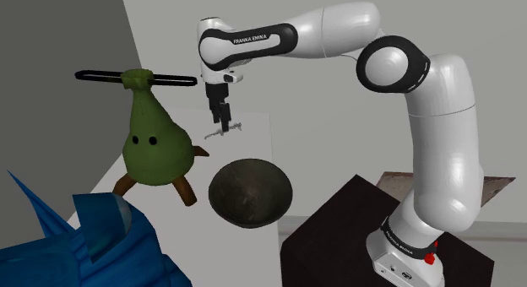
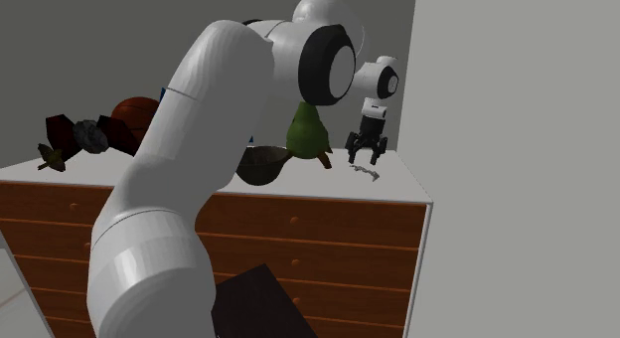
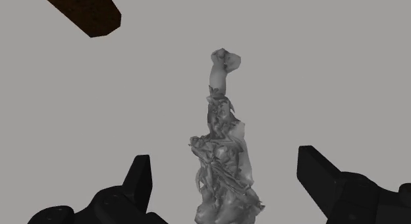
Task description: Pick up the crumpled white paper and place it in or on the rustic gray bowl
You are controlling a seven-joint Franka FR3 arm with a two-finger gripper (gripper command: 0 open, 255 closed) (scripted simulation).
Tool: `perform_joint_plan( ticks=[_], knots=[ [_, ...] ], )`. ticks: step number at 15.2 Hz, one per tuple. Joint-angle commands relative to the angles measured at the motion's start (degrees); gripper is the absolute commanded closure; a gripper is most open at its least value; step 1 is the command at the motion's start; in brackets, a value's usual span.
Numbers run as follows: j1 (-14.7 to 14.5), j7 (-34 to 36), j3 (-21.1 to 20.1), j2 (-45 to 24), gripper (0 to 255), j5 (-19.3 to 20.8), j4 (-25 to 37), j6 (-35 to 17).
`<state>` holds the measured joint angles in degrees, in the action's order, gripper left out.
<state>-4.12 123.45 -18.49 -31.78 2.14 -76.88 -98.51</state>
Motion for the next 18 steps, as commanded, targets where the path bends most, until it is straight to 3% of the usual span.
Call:
perform_joint_plan(
  ticks=[1,11,12,18],
  knots=[
    [0.03,0.42,0.03,0.1,0,-0.13,-1.84,-1.62],
    [0.06,0.43,0.03,0.14,0,-0.13,-3.1,-2.85],
    [0.06,0.43,0.03,0.14,255,-0.13,-3.1,-2.85],
    [0.04,0.44,0.04,0.09,255,-0.12,-3.01,-2.8]
  ],
)
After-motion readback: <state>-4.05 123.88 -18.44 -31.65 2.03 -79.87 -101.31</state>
